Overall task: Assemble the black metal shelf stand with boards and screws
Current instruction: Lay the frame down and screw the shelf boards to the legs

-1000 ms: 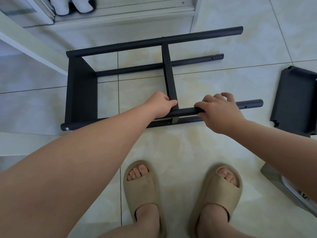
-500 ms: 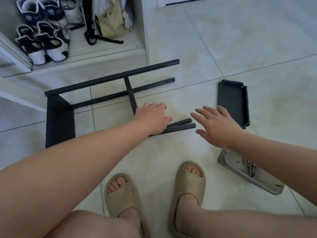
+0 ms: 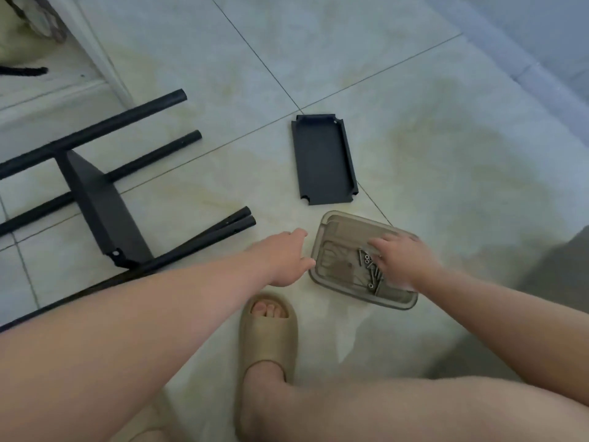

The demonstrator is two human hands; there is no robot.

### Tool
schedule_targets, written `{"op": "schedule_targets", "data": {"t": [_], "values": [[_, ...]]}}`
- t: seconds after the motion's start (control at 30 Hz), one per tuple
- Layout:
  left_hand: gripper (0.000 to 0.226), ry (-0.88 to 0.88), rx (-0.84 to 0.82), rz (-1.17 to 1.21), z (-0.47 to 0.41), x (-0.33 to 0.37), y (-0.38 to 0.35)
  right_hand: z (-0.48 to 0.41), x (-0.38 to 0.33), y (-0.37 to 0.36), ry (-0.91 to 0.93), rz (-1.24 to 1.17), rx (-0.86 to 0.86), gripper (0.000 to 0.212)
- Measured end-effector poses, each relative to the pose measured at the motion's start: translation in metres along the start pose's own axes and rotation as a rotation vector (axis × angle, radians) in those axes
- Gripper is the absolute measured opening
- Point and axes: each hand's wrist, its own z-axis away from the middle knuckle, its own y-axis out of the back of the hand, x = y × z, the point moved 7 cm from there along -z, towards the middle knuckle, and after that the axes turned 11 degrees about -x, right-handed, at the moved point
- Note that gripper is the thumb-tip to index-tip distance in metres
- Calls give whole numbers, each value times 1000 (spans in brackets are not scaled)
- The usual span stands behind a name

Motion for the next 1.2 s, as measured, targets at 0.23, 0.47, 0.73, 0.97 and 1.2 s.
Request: {"op": "schedule_targets", "data": {"t": [0.23,0.47,0.73,0.97,1.2], "values": [[47,51,14,391,-69,-5,-33,-53,12,-57,-43,-128,-181,35],[24,6,23,614,-84,-11,-47,-96,12,-67,-72,-292,-101,26],[28,14,19,604,-86,-9,-51,-107,12,-74,-156,-293,53,10],[28,39,24,633,-87,-10,-53,-104,13,-74,-204,-446,8,16],[32,70,28,606,-67,-20,-51,-66,2,-42,-74,-593,44,7]]}}
